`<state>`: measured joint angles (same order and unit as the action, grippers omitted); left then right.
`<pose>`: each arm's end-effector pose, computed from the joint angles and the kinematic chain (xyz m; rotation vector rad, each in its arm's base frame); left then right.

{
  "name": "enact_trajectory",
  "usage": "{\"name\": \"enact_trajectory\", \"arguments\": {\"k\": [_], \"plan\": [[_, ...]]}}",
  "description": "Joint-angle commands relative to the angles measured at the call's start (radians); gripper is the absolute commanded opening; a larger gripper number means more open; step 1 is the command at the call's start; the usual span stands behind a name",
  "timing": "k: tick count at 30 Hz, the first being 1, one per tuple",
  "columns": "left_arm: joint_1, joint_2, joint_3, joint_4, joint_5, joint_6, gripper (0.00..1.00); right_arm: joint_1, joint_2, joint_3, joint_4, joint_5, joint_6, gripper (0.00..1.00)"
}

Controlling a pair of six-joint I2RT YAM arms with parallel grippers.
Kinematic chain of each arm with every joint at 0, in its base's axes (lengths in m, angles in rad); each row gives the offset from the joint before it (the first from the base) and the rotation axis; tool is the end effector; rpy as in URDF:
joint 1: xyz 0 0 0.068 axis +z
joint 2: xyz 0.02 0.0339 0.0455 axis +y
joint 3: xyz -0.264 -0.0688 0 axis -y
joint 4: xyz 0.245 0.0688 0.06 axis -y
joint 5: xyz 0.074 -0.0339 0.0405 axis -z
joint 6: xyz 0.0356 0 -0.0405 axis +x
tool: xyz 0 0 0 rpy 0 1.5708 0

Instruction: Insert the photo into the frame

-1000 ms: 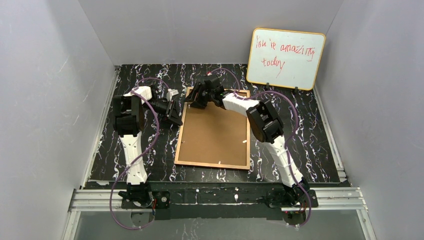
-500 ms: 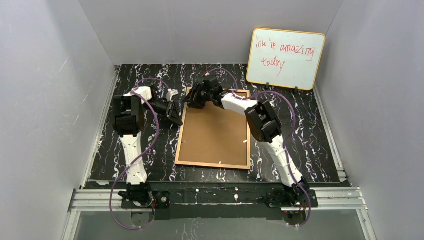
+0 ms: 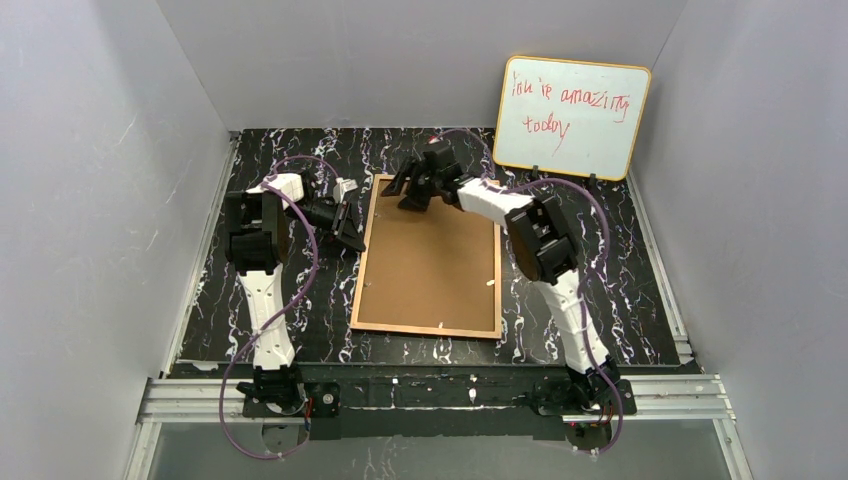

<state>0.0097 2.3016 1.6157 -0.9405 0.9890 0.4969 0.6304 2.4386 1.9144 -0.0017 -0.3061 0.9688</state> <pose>0.4189 -0.0257 0.1079 0.5912 2.5407 -1.3796 0.4435 0.3369 0.1593 0.1886 2.3347 1.2142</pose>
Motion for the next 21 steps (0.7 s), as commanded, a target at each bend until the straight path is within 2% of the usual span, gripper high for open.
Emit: {"name": "enact_trajectory", "arguments": {"k": [1,5,7,21], "plan": [[-0.033,-0.006,-0.044,0.021,-0.139,0.072,0.15,-0.107,-0.159,-0.115,-0.04,0.1,-0.034,0.71],[-0.032,-0.014,-0.064,0.019,-0.144,0.088,0.15,-0.148,-0.234,-0.244,-0.027,0.138,-0.043,0.71],[-0.033,-0.011,-0.071,0.02,-0.146,0.092,0.15,-0.159,-0.238,-0.258,-0.027,0.141,-0.042,0.71],[-0.034,-0.01,-0.079,0.022,-0.167,0.108,0.15,-0.157,-0.109,-0.15,-0.034,0.131,0.039,0.64]]}}
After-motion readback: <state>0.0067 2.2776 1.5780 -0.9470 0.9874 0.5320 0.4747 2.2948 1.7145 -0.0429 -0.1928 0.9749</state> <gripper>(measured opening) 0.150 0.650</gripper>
